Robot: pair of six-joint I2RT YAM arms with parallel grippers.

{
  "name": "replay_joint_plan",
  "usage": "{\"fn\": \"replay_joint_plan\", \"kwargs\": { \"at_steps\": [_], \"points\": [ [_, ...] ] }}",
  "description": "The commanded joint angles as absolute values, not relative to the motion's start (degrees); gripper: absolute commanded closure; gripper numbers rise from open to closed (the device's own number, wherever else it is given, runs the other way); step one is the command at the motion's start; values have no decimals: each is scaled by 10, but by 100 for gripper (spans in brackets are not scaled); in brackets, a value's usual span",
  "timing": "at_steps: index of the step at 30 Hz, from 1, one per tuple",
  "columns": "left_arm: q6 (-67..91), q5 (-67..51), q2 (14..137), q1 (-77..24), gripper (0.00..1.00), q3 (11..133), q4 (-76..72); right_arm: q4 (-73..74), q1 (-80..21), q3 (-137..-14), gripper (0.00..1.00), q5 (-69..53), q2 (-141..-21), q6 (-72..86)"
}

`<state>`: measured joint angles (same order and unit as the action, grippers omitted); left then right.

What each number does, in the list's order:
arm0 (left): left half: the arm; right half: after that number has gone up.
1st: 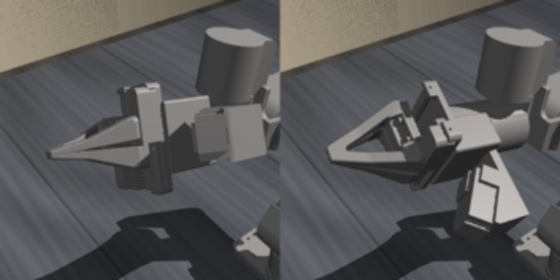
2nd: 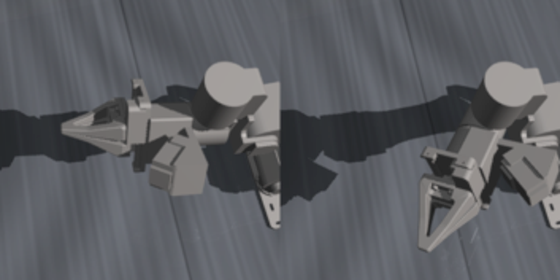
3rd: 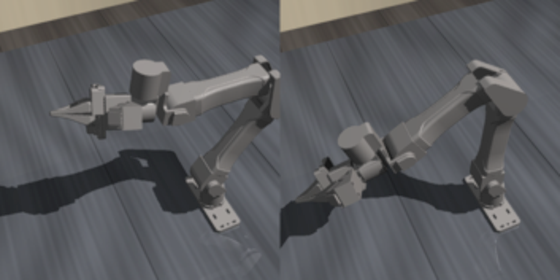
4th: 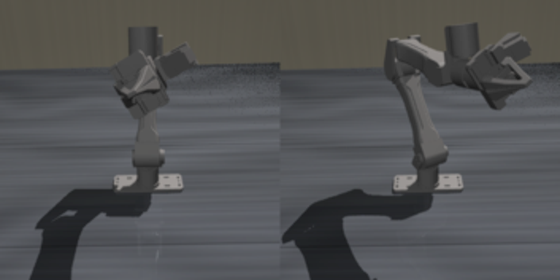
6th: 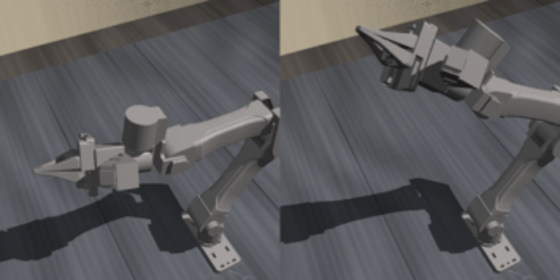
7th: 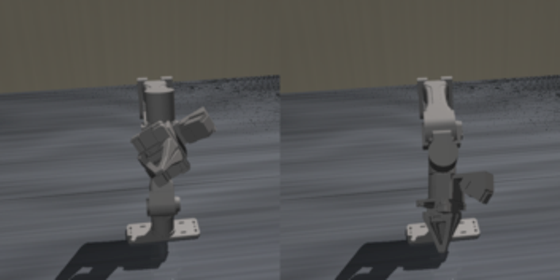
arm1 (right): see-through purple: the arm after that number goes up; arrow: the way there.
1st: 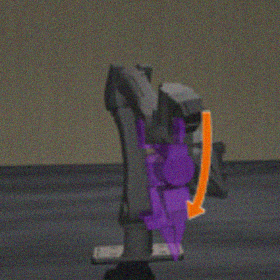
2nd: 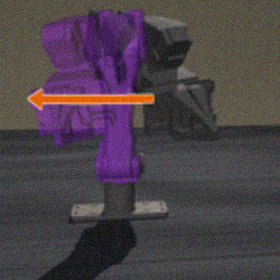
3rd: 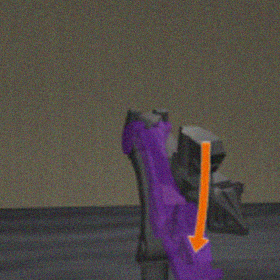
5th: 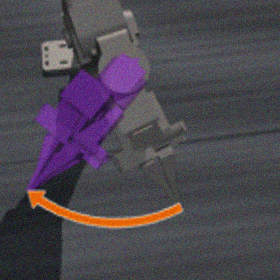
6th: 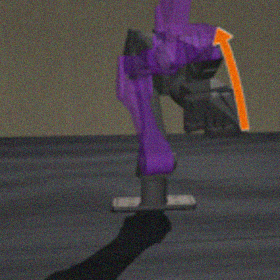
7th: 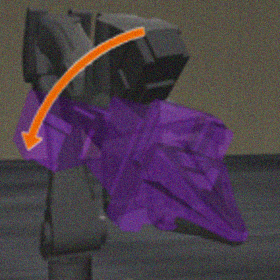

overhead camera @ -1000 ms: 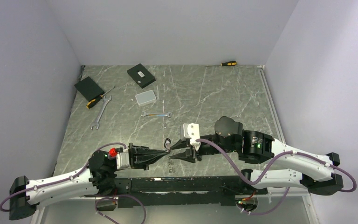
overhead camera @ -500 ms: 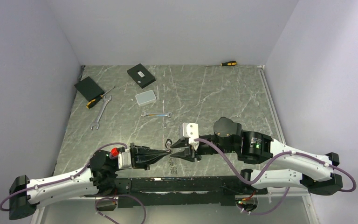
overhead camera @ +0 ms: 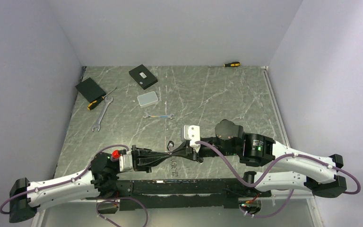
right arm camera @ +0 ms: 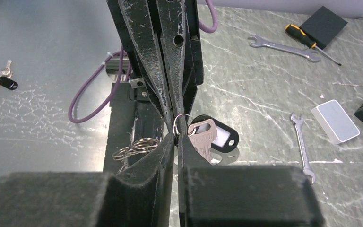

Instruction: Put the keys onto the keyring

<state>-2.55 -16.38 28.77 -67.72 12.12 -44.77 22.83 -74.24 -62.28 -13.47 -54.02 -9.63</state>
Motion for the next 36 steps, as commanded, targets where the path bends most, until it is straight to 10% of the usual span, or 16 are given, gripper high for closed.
{"fn": "replay_joint_plan", "kwargs": {
  "at_steps": [1, 36],
  "points": [
    [-26, -165, 280, -679, 100, 124, -491, 205, -745, -625, 93, -133, -539, -96],
    [-33, -112, 187, -679, 78, 150, -249, 176, -745, -577, 100, -64, -496, -122]
  ]
}}
